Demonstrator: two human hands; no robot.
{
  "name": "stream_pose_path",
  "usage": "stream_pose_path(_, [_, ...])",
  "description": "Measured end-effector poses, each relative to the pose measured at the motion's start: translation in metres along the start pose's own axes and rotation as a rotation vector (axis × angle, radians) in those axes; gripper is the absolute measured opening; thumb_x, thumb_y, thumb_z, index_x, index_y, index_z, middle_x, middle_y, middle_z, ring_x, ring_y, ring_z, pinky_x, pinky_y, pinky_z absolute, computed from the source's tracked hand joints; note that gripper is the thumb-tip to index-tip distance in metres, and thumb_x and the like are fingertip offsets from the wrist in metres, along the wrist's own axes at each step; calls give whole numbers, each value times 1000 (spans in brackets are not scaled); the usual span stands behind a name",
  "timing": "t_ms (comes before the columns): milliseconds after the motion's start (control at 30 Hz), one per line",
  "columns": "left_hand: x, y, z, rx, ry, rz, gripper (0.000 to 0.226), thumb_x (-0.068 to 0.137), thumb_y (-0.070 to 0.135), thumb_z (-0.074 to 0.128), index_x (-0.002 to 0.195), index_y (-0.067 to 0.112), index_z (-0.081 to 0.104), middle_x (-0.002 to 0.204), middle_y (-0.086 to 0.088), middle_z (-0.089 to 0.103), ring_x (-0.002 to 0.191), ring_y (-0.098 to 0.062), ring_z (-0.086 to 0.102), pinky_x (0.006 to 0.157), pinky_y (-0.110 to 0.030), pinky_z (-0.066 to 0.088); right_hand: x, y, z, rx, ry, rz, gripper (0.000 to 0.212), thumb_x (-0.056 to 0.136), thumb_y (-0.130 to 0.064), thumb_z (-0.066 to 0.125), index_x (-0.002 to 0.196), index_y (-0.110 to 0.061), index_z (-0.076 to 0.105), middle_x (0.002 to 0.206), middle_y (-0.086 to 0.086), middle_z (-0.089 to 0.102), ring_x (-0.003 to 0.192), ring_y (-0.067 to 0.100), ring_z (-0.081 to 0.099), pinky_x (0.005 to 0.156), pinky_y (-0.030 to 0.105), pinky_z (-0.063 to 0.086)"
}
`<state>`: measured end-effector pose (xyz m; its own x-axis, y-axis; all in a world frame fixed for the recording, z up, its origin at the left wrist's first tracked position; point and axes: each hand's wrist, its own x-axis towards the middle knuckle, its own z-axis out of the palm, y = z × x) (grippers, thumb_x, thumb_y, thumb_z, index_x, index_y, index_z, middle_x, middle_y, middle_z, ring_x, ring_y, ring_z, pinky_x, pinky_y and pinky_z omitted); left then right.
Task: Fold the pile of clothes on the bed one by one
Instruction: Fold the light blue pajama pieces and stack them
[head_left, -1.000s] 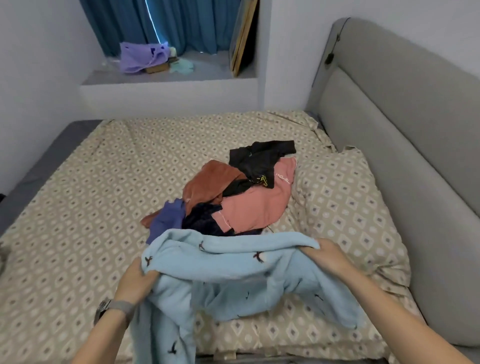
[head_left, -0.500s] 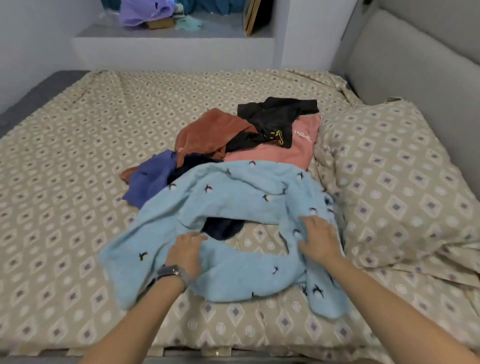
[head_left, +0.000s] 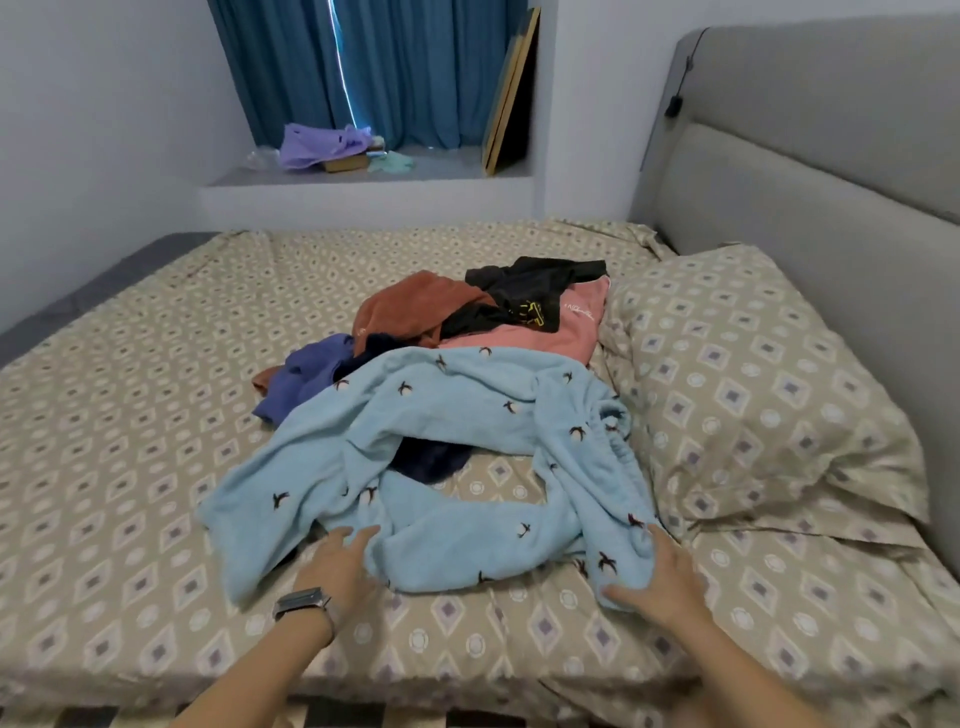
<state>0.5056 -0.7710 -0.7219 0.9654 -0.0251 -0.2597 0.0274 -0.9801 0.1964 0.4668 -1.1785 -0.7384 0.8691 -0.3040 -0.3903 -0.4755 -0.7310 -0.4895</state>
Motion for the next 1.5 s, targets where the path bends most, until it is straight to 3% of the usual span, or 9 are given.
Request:
stream_pose_path(333, [14,50,17,351,-104,51,60,95,19,51,148,25,24,159,-2,12,143,-25,20,108,-41,33,1,5,1,521,-70,99,92,81,-18,77,150,-14,16,145,15,33,109,25,45,85,32,41])
stream_pose_path(467, [16,32,27,291,-80,70,41,92,22,52,131,28,42,152,1,23,139,-21,24,101,-37,35,8,-2,6,615,46,165,100,75,-16,83,149,-10,16,148,18,33,125,34,44,101,41,41])
stream_pose_path(600, [16,23,25,264,-99,143,19,97,21,38,103,29,54,119,3,45,117,-17,43,92,-32,34,11,-10,11,738,136,239,96,71,-3,83,144,-5,20,142,21,39,126,36,46,100,39,40])
stream_pose_path(733, [16,20,13,188,-134,205,32,94,13,37,73,34,26,82,12,42,89,-16,51,118,-38,13,18,-19,2,1003,73,344,114,42,-4,87,141,-7,30,128,13,53,110,40,59,88,51,54])
stream_pose_path(833, [9,19,-8,24,-136,280,21,93,42,51,85,35,32,93,4,51,87,-19,52,96,-34,40,18,-28,-15,1159,-51,334,79,50,2,71,126,-2,51,110,23,66,92,42,67,70,54,58])
stream_pose_path(967, [-9,5,-44,248,-285,304,68,75,48,69,127,30,30,115,-2,45,91,-23,52,71,-33,42,-2,-30,-54,980,-18,253,31,76,6,60,106,0,58,83,19,63,67,33,59,44,27,47])
stream_pose_path(1300, [-48,-15,-135,831,-423,-290,66,76,52,74,130,20,51,133,2,59,110,-13,60,96,-25,48,-24,22,-60,792,291,165,24,79,-11,76,100,-9,64,98,21,68,88,39,66,80,58,56])
stream_pose_path(1400, [-39,-18,-131,639,-299,-354,50,73,61,70,104,24,56,121,2,64,108,-16,63,82,-26,50,-33,20,-47,761,288,184,32,80,-12,75,108,-2,62,94,24,67,80,38,67,72,53,59])
stream_pose_path(1500, [-29,-21,-105,328,157,-170,28,92,35,54,107,11,55,112,-11,59,95,-29,58,76,-38,50,-38,20,-36,729,216,225,41,77,-13,74,110,5,58,93,26,65,75,37,65,64,44,59])
